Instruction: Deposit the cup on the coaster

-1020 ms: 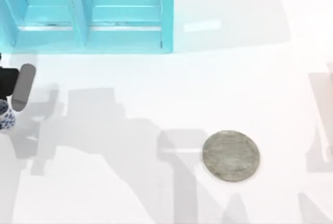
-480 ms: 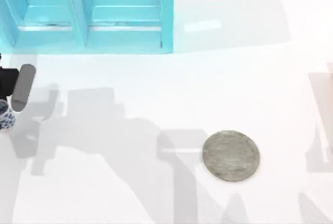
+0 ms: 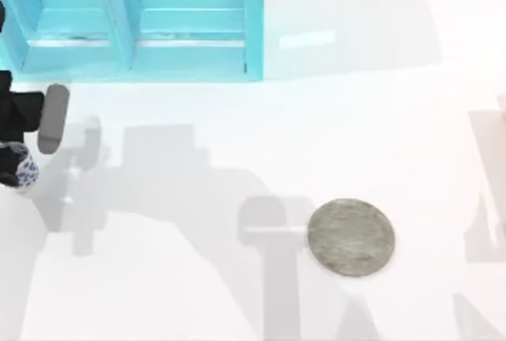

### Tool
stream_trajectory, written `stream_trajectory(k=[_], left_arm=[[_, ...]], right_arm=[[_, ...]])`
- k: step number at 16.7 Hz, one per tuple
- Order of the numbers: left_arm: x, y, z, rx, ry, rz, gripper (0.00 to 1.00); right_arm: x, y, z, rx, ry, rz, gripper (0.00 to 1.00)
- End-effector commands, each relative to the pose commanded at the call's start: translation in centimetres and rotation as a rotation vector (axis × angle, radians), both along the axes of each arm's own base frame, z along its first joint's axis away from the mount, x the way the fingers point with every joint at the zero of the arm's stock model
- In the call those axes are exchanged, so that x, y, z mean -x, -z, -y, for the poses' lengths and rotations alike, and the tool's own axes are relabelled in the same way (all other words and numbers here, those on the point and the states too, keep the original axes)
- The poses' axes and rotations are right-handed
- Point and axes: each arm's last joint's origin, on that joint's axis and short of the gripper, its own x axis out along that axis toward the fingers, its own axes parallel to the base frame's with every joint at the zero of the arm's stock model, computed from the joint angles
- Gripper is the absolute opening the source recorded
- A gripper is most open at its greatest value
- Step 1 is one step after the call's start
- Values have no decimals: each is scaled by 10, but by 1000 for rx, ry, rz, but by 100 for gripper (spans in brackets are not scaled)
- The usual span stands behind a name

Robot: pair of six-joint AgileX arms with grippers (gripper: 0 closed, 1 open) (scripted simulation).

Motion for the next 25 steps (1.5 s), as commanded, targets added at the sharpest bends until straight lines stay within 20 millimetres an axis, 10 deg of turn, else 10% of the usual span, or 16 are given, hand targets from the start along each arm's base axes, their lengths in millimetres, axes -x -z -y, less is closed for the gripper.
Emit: stream_trajectory(k=[6,13,25], left_arm=[[-34,-8,68,-10,-224,-22,0],[-45,-20,194,-41,-624,-35,0],[47,-58,381,-31,-1344,5,0]], right_arm=[[0,0,0,0,0,0,100],[0,0,0,0,0,0,100],[0,0,0,0,0,0,100]])
